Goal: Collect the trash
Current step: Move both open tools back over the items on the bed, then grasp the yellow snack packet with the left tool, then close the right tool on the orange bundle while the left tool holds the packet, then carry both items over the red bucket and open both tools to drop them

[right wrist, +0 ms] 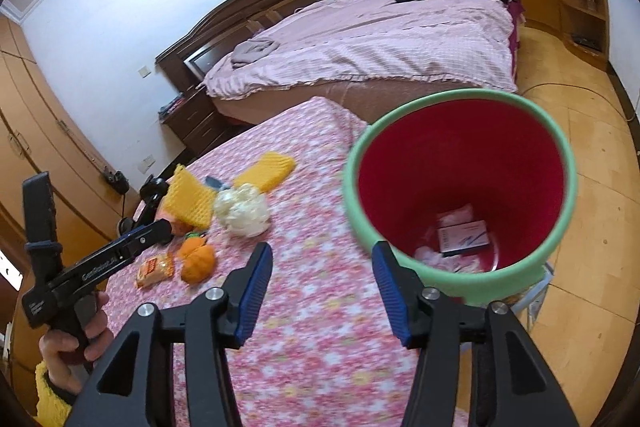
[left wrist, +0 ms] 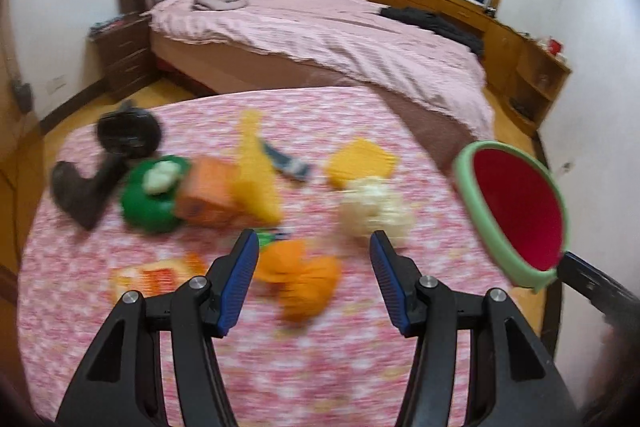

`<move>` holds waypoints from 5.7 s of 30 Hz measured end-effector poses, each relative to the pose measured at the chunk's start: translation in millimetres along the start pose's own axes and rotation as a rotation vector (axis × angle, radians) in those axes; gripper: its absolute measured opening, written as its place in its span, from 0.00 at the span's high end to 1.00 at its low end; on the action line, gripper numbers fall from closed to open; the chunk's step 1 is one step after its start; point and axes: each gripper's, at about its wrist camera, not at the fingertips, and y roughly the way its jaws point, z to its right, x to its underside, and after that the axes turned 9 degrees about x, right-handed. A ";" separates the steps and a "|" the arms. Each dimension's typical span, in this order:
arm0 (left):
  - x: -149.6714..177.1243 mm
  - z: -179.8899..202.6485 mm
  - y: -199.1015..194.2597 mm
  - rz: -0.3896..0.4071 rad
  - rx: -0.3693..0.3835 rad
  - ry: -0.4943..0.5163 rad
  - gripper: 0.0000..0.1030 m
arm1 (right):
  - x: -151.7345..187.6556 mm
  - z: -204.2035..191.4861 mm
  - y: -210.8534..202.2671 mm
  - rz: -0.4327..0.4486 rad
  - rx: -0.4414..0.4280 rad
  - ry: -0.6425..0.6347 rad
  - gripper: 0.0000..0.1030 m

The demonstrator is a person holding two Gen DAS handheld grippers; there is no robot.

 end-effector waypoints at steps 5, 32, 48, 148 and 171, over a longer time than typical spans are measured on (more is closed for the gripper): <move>3.3 -44.8 -2.5 0.008 -0.066 -0.039 0.44 | 10.1 -18.9 9.0 -0.030 -0.002 -0.008 0.43; 42.2 -167.7 10.4 -0.103 -0.188 -0.206 0.44 | 34.0 -54.2 37.0 -0.097 0.020 -0.019 0.43; 60.2 -136.1 -27.7 -0.021 -0.053 -0.246 0.44 | 42.1 -60.2 43.4 -0.114 -0.002 -0.032 0.43; 4.2 11.3 -73.1 0.090 0.243 -0.006 0.64 | -17.7 -57.5 -26.7 0.087 0.027 0.010 0.81; -26.4 145.3 40.9 -0.092 0.401 0.150 0.64 | -34.5 93.8 0.0 0.046 0.149 0.248 0.80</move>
